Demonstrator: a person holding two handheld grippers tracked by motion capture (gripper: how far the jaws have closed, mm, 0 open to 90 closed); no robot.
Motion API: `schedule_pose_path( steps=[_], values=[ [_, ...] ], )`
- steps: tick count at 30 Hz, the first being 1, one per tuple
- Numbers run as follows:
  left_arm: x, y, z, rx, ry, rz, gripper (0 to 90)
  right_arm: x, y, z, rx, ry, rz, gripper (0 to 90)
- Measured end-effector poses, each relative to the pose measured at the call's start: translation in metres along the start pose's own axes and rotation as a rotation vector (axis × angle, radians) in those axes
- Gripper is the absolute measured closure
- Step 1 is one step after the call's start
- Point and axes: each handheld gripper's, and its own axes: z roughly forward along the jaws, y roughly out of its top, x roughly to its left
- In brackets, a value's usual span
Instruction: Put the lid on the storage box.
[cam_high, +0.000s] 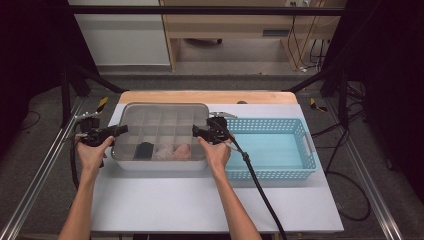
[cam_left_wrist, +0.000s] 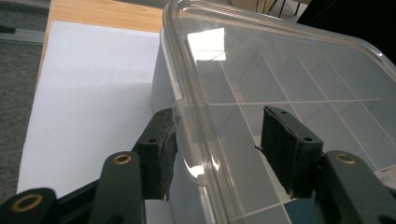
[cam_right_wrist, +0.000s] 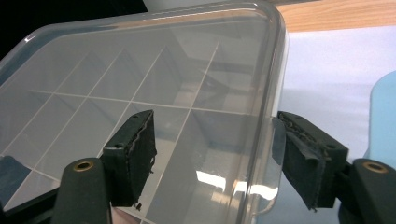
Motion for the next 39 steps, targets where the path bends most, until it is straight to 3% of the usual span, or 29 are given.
schedule_pose_path(
  steps=[6, 12, 17, 21, 30, 34, 39],
  values=[
    [0.003, -0.002, 0.003, 0.018, -0.007, -0.019, 42.3, 0.001, -0.001, 0.003, 0.027, 0.003, -0.014, 24.9],
    [0.004, -0.001, -0.003, -0.002, 0.020, 0.001, 42.3, 0.000, -0.001, 0.004, 0.013, 0.015, -0.008, 21.0],
    [0.004, 0.001, -0.018, -0.053, 0.019, 0.000, 42.2, 0.003, 0.004, -0.004, -0.075, -0.006, -0.039, 19.3],
    [0.000, 0.003, -0.028, -0.083, 0.005, 0.012, 42.4, 0.003, 0.006, -0.010, -0.089, 0.019, -0.043, 19.4],
    [-0.025, 0.001, -0.057, -0.122, -0.039, 0.083, 47.1, 0.005, 0.018, -0.046, -0.129, 0.079, -0.095, 27.3],
    [-0.041, -0.007, -0.067, -0.123, -0.076, 0.121, 52.2, -0.004, 0.020, -0.074, -0.126, 0.100, -0.120, 40.5],
    [-0.055, -0.019, -0.070, -0.101, -0.103, 0.162, 56.4, -0.013, 0.016, -0.093, -0.109, 0.108, -0.148, 46.9]
  ],
)
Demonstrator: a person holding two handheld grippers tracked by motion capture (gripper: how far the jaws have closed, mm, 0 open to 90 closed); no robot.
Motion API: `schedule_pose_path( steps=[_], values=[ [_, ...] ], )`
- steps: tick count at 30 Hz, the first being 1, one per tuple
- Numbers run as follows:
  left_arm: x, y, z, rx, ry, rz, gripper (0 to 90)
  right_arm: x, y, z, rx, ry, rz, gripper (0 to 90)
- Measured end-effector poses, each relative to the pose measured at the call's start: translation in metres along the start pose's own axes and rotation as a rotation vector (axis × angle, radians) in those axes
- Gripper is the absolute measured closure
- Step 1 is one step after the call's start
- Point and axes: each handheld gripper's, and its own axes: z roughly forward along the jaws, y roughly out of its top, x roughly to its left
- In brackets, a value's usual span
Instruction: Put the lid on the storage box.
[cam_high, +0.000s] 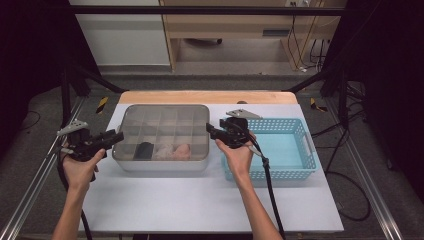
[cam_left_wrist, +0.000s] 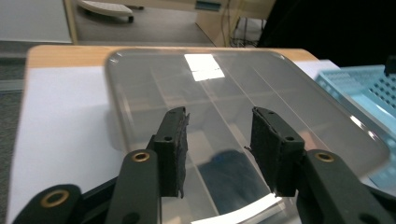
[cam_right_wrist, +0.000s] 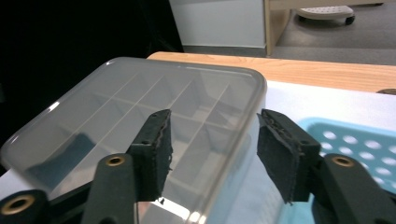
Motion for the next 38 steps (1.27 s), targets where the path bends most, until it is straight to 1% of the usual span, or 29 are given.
schedule_pose_path(
  steps=[1, 2, 3, 5, 6, 7, 8, 9, 10, 11, 12, 13, 14, 15, 16, 17, 18, 19, 20, 22, 24, 25, 27, 29, 30, 31, 32, 35, 38],
  values=[
    [-0.003, -0.003, -0.001, 0.005, -0.002, 0.011, 57.4, -0.002, -0.001, -0.005, -0.001, 0.003, -0.008, 48.0],
    [-0.009, -0.008, -0.003, 0.009, -0.014, 0.026, 59.4, -0.006, -0.004, -0.015, 0.001, -0.004, -0.035, 50.4],
    [-0.009, -0.008, -0.003, 0.009, -0.014, 0.026, 60.0, -0.006, -0.004, -0.015, 0.001, -0.004, -0.035, 50.4],
    [-0.015, -0.014, -0.005, 0.010, -0.027, 0.033, 61.2, -0.009, -0.008, -0.025, 0.001, 0.001, -0.044, 51.8],
    [-0.018, -0.017, -0.006, 0.015, -0.030, 0.045, 62.7, -0.012, -0.013, -0.034, 0.003, 0.004, -0.064, 52.1],
    [-0.020, -0.020, -0.007, 0.021, -0.036, 0.051, 62.7, -0.012, -0.013, -0.034, 0.003, 0.004, -0.064, 52.1],
    [-0.023, -0.022, -0.008, 0.028, -0.042, 0.056, 63.2, -0.014, -0.015, -0.038, 0.002, 0.006, -0.073, 52.1],
    [-0.027, -0.027, -0.010, 0.039, -0.046, 0.074, 64.0, -0.019, -0.021, -0.046, 0.000, 0.020, -0.075, 52.1],
    [-0.031, -0.030, -0.012, 0.043, -0.050, 0.087, 64.0, -0.020, -0.024, -0.050, 0.000, 0.022, -0.078, 51.7],
    [-0.031, -0.030, -0.012, 0.043, -0.050, 0.087, 63.9, -0.020, -0.024, -0.050, 0.000, 0.022, -0.078, 51.7],
    [-0.035, -0.035, -0.016, 0.047, -0.050, 0.114, 63.4, -0.026, -0.030, -0.061, -0.002, 0.025, -0.088, 49.1],
    [-0.035, -0.035, -0.016, 0.047, -0.050, 0.114, 62.1, -0.028, -0.034, -0.065, -0.005, 0.028, -0.093, 47.3],
    [-0.039, -0.040, -0.020, 0.045, -0.038, 0.130, 60.4, -0.031, -0.037, -0.070, -0.007, 0.027, -0.096, 44.4],
    [-0.039, -0.040, -0.020, 0.045, -0.038, 0.130, 59.3, -0.031, -0.037, -0.070, -0.007, 0.027, -0.096, 44.4],
    [-0.041, -0.044, -0.025, 0.037, -0.039, 0.133, 57.0, -0.037, -0.045, -0.080, -0.007, 0.017, -0.104, 39.7],
    [-0.041, -0.046, -0.026, 0.039, -0.036, 0.134, 57.0, -0.037, -0.045, -0.080, -0.007, 0.017, -0.104, 39.7],
    [-0.042, -0.049, -0.028, 0.040, -0.029, 0.134, 53.2, -0.042, -0.052, -0.087, -0.004, 0.013, -0.109, 35.0],
    [-0.042, -0.053, -0.030, 0.043, -0.022, 0.136, 53.2, -0.042, -0.052, -0.087, -0.004, 0.013, -0.109, 35.0],
    [-0.041, -0.056, -0.032, 0.048, -0.018, 0.134, 49.7, -0.047, -0.060, -0.094, -0.004, 0.002, -0.106, 29.8],
    [-0.040, -0.064, -0.036, 0.058, -0.012, 0.134, 48.6, -0.050, -0.063, -0.098, -0.002, -0.002, -0.109, 28.1],
    [-0.037, -0.073, -0.040, 0.059, -0.006, 0.129, 44.7, -0.057, -0.073, -0.108, -0.004, -0.028, -0.123, 23.9],
    [-0.037, -0.073, -0.040, 0.059, -0.006, 0.129, 43.2, -0.059, -0.076, -0.112, 0.001, -0.031, -0.118, 22.6],
    [-0.035, -0.079, -0.043, 0.058, 0.001, 0.119, 41.8, -0.061, -0.079, -0.115, 0.006, -0.032, -0.117, 21.3],
    [-0.033, -0.084, -0.044, 0.066, 0.008, 0.113, 37.7, -0.065, -0.088, -0.125, 0.010, -0.041, -0.117, 18.0],
    [-0.033, -0.089, -0.045, 0.074, 0.017, 0.117, 36.3, -0.066, -0.091, -0.128, 0.013, -0.047, -0.115, 16.8],
    [-0.033, -0.089, -0.045, 0.074, 0.017, 0.117, 34.6, -0.066, -0.091, -0.128, 0.013, -0.047, -0.115, 16.8],
    [-0.034, -0.093, -0.045, 0.079, 0.031, 0.122, 32.3, -0.069, -0.096, -0.133, 0.012, -0.057, -0.106, 14.4],
    [-0.033, -0.096, -0.046, 0.080, 0.045, 0.121, 29.0, -0.072, -0.102, -0.138, 0.009, -0.062, -0.095, 12.9],
    [-0.032, -0.100, -0.045, 0.089, 0.058, 0.118, 25.5, -0.076, -0.112, -0.148, 0.024, -0.088, -0.094, 10.5]
  ],
)
